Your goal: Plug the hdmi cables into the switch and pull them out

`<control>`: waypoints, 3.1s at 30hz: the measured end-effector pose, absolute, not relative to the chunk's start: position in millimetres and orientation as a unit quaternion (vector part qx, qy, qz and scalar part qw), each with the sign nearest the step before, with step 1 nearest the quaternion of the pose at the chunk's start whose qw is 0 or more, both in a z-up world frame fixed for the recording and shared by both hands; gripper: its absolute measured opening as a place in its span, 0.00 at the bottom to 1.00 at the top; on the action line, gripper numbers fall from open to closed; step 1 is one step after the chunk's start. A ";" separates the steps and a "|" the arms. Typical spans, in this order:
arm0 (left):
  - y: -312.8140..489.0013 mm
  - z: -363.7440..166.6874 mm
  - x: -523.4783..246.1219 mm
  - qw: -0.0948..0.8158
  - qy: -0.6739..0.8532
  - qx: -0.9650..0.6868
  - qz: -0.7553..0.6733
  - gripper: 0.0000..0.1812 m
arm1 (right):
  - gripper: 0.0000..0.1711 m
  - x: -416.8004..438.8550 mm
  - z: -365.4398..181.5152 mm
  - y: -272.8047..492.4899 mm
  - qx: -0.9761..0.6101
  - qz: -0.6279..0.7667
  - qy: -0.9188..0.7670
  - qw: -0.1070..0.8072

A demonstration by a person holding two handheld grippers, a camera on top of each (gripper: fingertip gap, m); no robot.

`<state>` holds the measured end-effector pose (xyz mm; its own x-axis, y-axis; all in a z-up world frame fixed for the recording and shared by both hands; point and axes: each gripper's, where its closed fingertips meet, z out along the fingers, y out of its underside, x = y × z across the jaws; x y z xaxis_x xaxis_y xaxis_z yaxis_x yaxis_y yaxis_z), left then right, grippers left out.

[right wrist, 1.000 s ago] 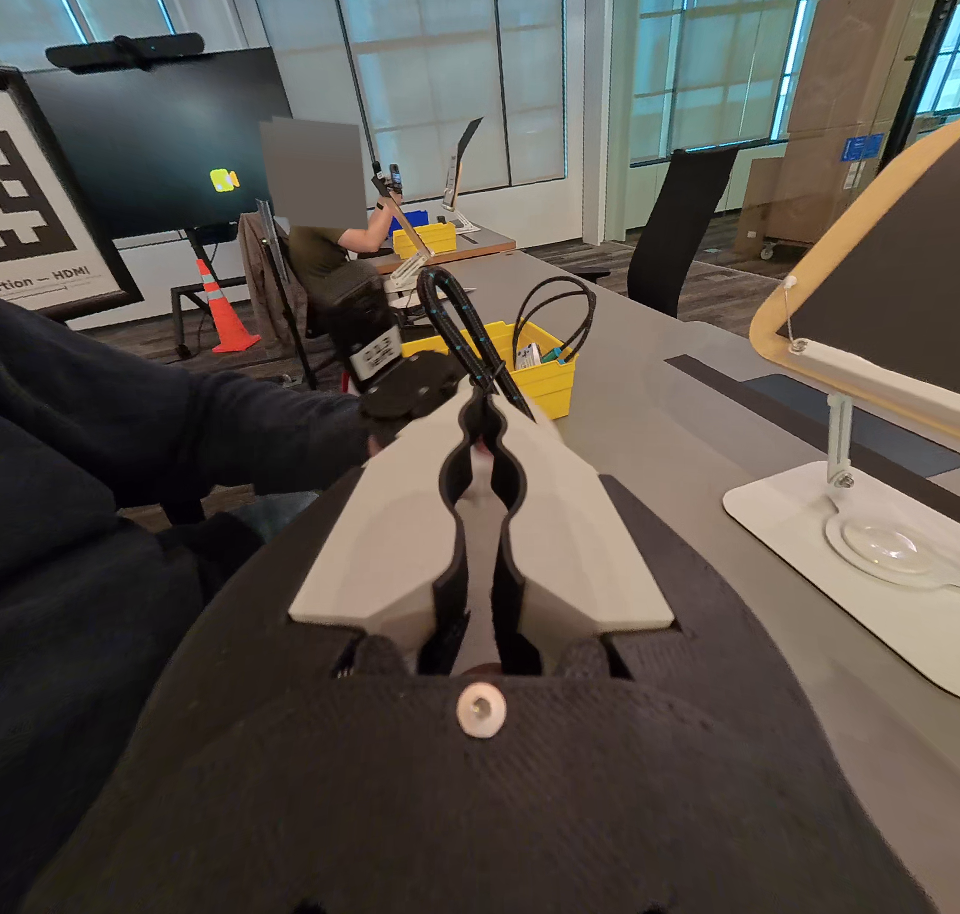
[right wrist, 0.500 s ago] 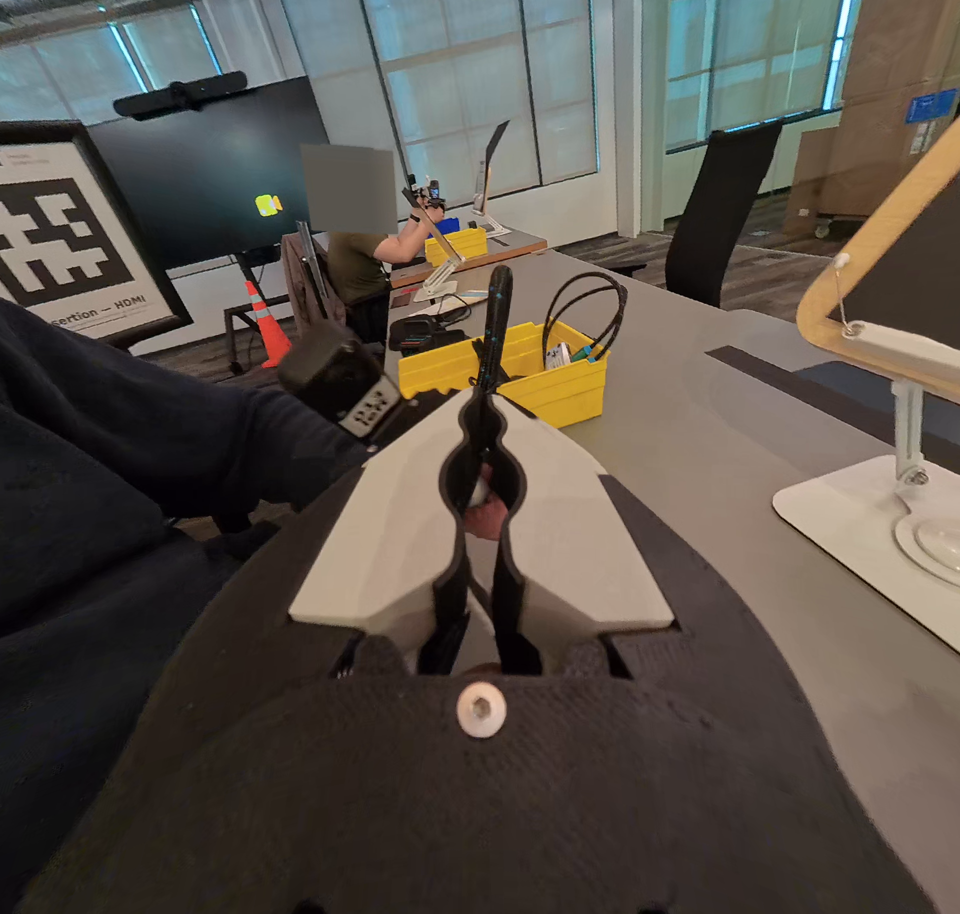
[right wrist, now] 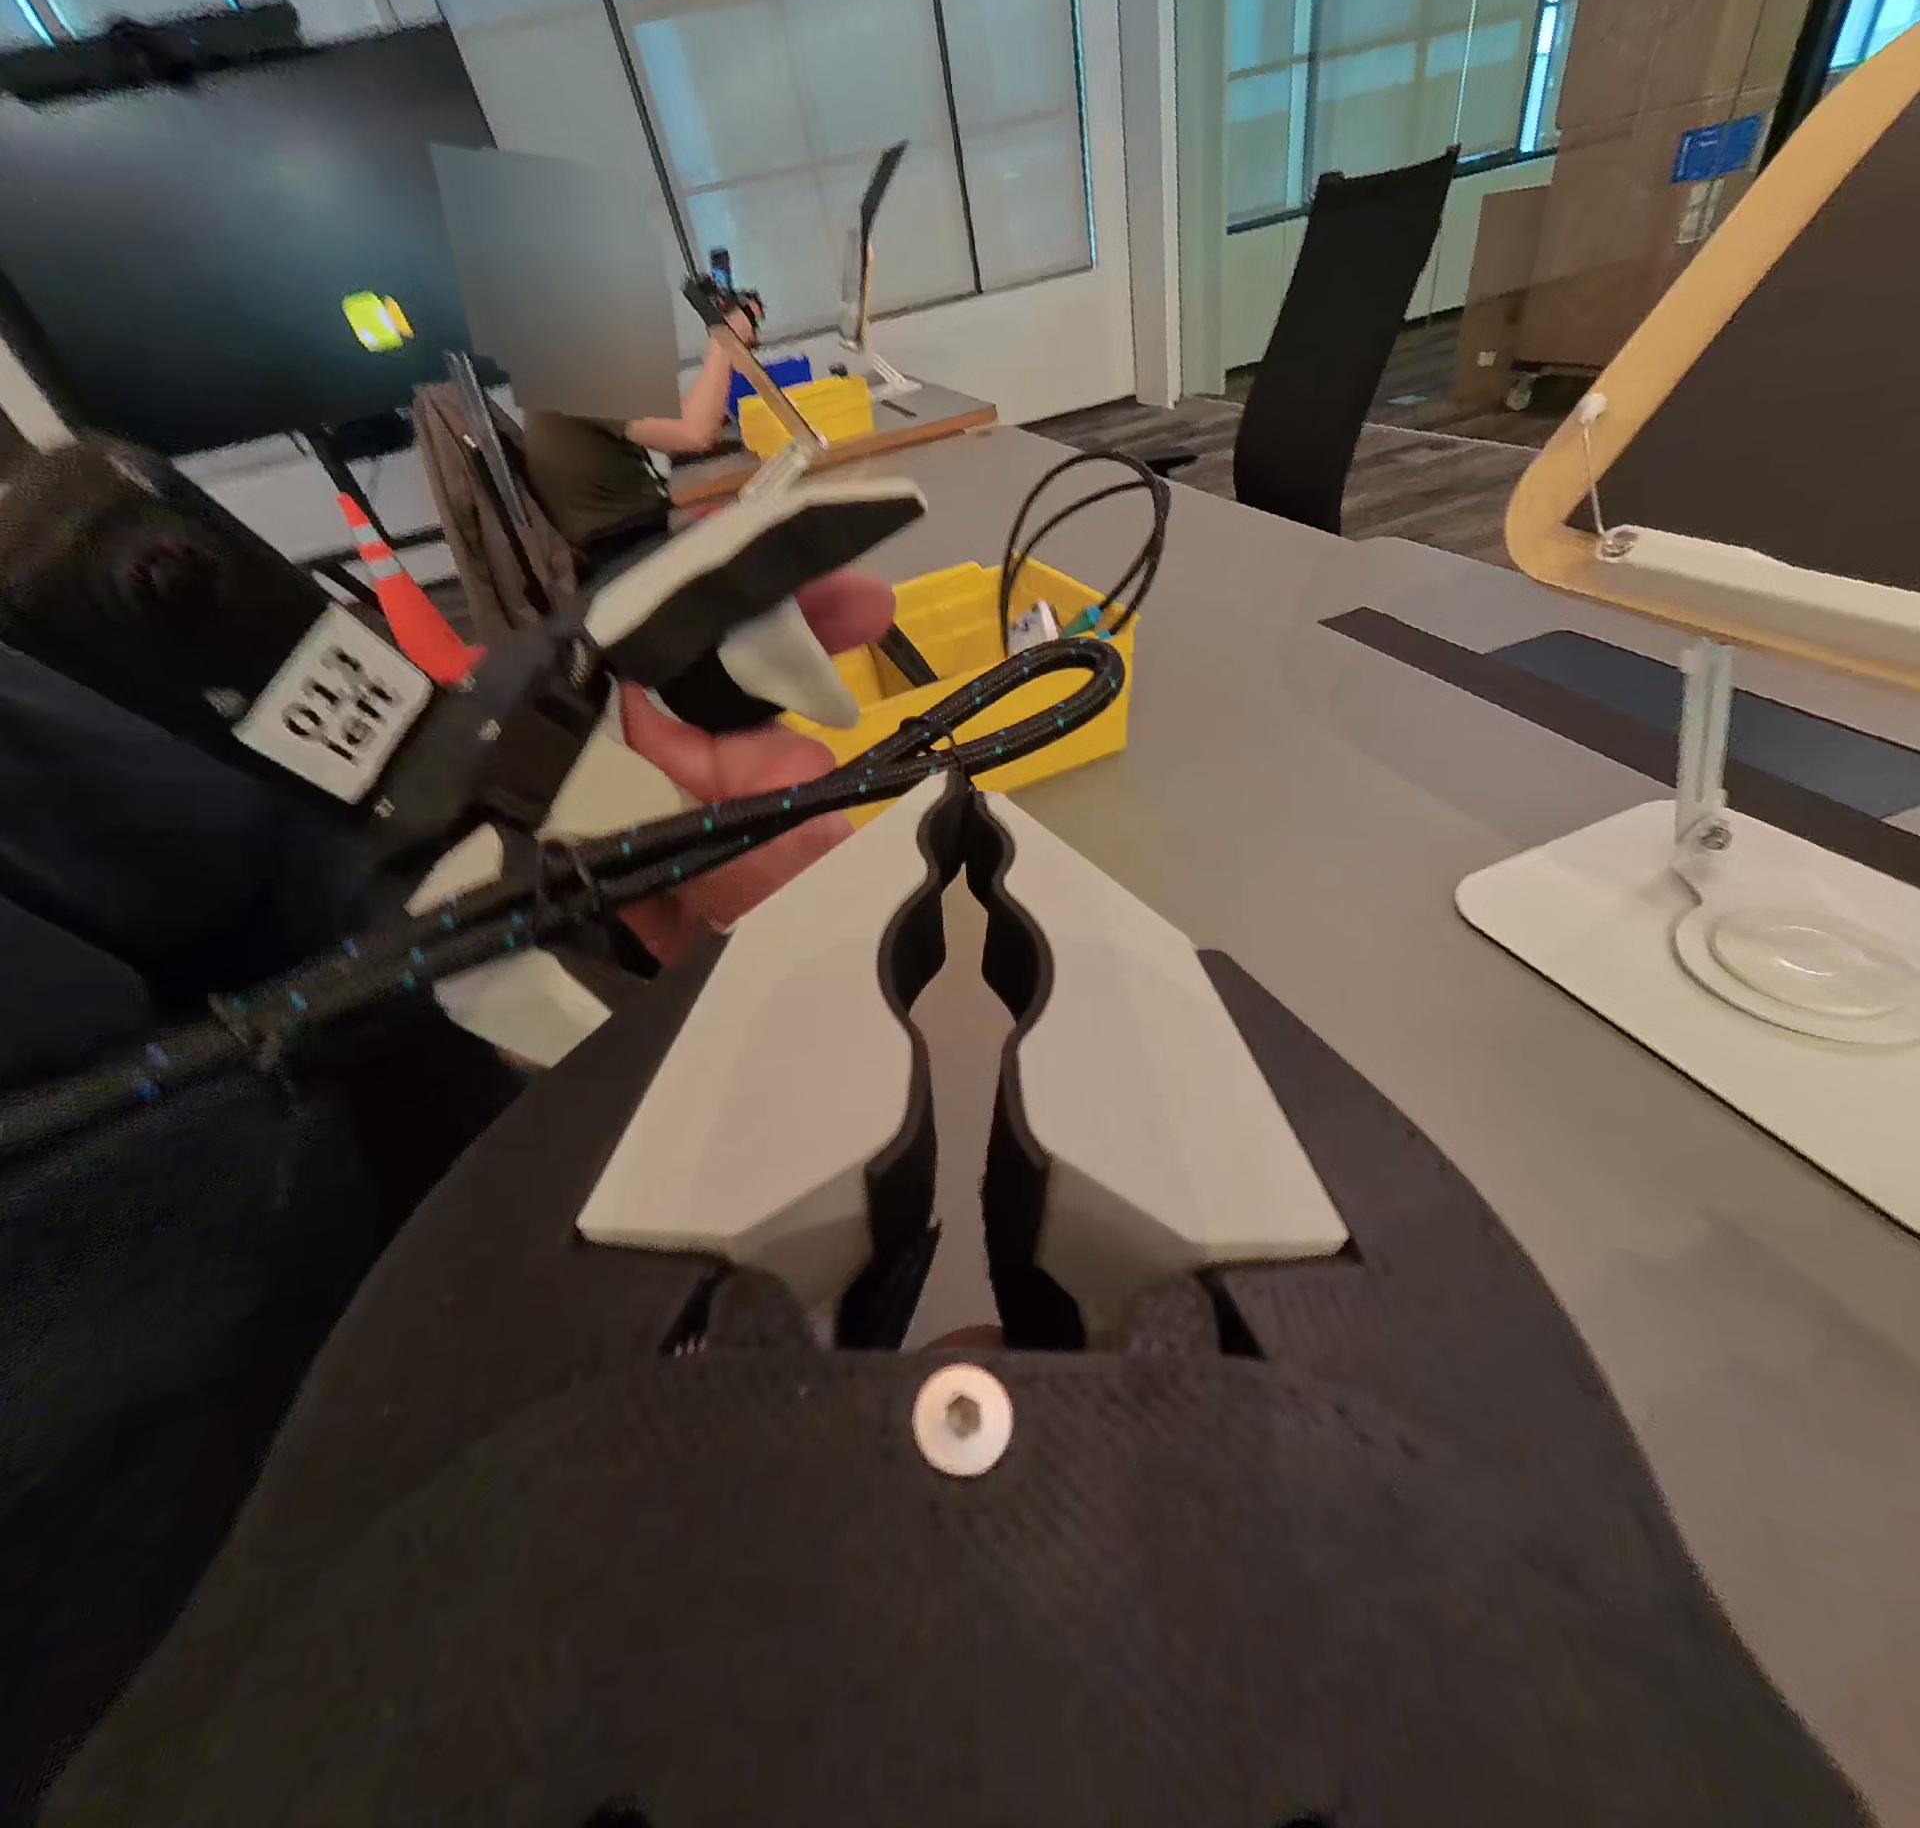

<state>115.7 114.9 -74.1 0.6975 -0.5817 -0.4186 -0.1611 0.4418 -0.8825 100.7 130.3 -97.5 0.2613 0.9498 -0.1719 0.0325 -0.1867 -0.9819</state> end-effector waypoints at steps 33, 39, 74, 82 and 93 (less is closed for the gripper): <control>170.2 -211.5 94.2 0.514 0.475 -0.707 -0.103 0.38 | 0.00 97.2 -145.0 122.6 -0.623 0.455 -0.417 0.480; 142.7 -242.1 79.7 0.454 0.481 -0.735 -0.148 0.35 | 0.04 128.9 -169.7 96.7 -0.689 0.367 -0.436 0.448; 124.1 -206.3 99.9 0.509 0.413 -0.715 -0.246 0.07 | 0.13 120.9 -184.3 99.5 -0.731 0.296 -0.388 0.477; 124.4 -180.7 99.8 0.548 0.441 -0.676 -0.219 0.07 | 0.09 99.9 -156.7 113.4 -0.677 0.387 -0.385 0.494; 121.0 -167.7 104.9 0.558 0.444 -0.658 -0.242 0.07 | 0.04 100.2 -156.5 112.6 -0.657 0.372 -0.427 0.498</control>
<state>104.9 121.0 -167.7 0.4886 -0.8545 -0.1764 -0.3140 0.0164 -0.9493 100.2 112.6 -156.5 0.3591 0.9311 -0.0643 0.1903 -0.1405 -0.9716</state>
